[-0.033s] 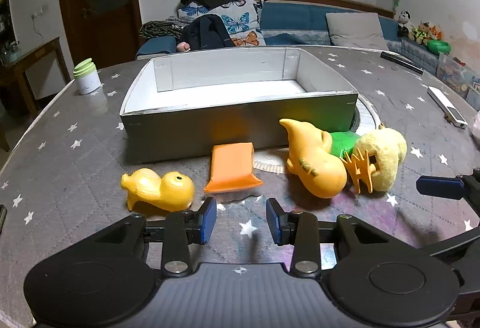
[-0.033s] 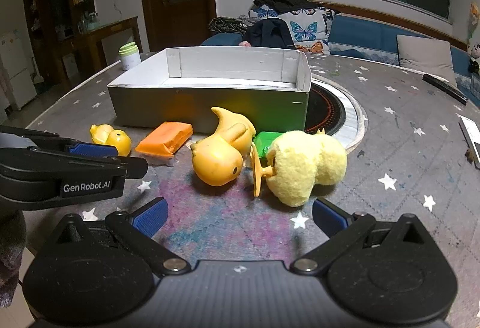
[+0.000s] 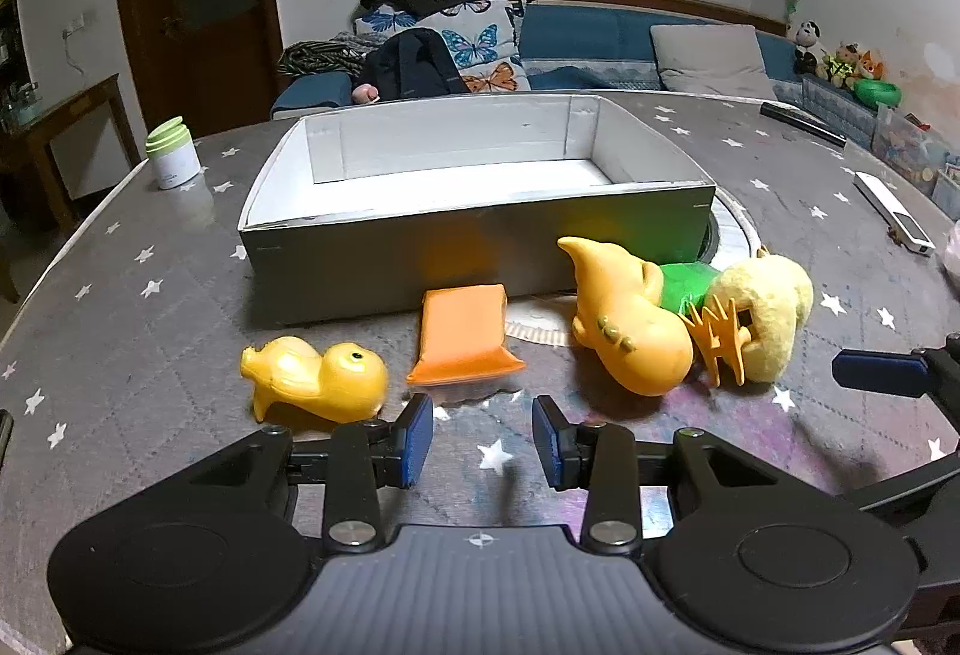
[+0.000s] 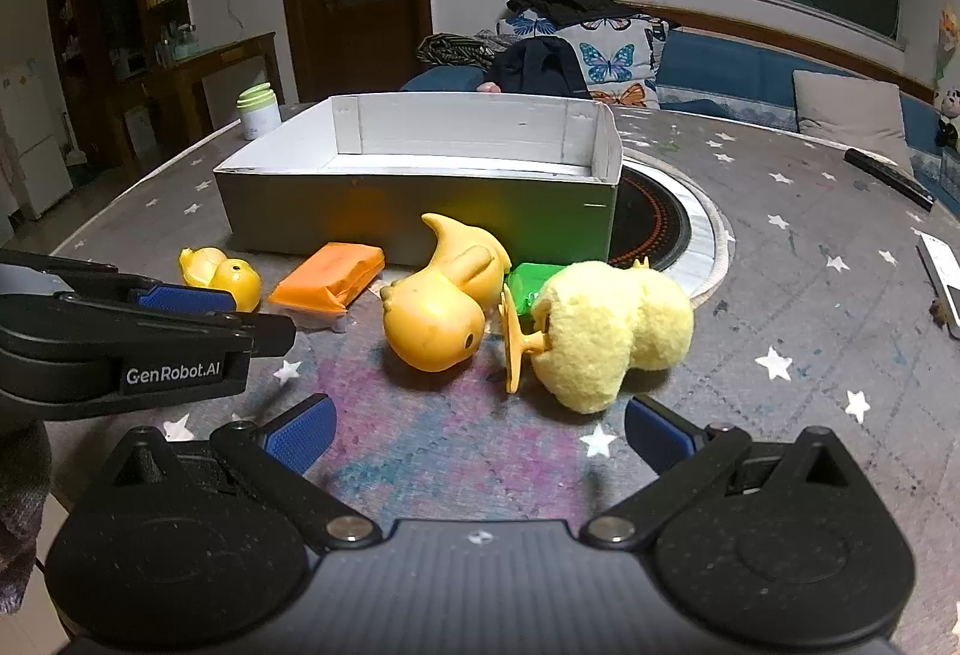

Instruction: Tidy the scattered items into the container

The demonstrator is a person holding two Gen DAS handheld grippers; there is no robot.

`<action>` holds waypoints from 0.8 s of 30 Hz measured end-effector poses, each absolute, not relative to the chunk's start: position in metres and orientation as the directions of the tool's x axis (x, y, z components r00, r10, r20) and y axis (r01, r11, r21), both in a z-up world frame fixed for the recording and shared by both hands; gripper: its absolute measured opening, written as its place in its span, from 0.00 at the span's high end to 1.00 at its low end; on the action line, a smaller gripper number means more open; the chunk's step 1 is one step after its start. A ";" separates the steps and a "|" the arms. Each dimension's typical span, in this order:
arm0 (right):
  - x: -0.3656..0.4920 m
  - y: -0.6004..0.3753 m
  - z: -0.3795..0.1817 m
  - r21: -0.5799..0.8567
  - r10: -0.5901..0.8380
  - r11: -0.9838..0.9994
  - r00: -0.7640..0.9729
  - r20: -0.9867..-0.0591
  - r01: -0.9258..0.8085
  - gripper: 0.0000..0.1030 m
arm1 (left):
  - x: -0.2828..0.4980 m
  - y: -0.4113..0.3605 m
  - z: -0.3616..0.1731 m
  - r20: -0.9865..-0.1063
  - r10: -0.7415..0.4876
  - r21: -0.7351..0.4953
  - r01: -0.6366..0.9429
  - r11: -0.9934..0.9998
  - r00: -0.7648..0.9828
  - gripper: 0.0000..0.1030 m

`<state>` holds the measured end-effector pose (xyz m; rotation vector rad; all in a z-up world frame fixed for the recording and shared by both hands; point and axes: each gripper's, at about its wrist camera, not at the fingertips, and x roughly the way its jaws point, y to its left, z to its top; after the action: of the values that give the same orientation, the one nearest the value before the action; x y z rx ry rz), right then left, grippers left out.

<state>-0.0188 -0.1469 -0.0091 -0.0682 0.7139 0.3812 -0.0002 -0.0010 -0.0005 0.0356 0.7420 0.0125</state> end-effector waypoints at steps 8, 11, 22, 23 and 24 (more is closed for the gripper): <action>-0.017 -0.142 -0.008 0.070 0.321 0.927 0.683 -0.656 -0.369 0.00 | -0.002 -0.008 -0.004 -0.675 0.025 0.038 0.001 0.999 0.737 0.62; -0.015 -0.147 -0.010 0.078 0.328 0.925 0.677 -0.659 -0.372 0.00 | -0.002 -0.011 -0.006 -0.675 0.026 0.039 0.000 0.999 0.737 0.62; -0.008 -0.166 -0.014 0.084 0.321 0.928 0.667 -0.672 -0.362 0.00 | -0.012 -0.020 -0.010 -0.679 0.028 0.044 0.002 0.999 0.734 0.62; -0.007 -0.171 -0.014 0.086 0.322 0.928 0.666 -0.673 -0.362 0.00 | -0.015 -0.021 -0.010 -0.679 0.028 0.044 0.003 0.999 0.733 0.62; -0.006 -0.175 -0.015 0.087 0.323 0.928 0.665 -0.673 -0.363 0.00 | -0.017 -0.021 -0.011 -0.680 0.028 0.045 0.003 0.999 0.733 0.62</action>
<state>-0.0058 -0.1748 -0.0147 -0.0561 0.7493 0.3872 -0.0169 -0.0213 -0.0109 0.0437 0.7487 0.0141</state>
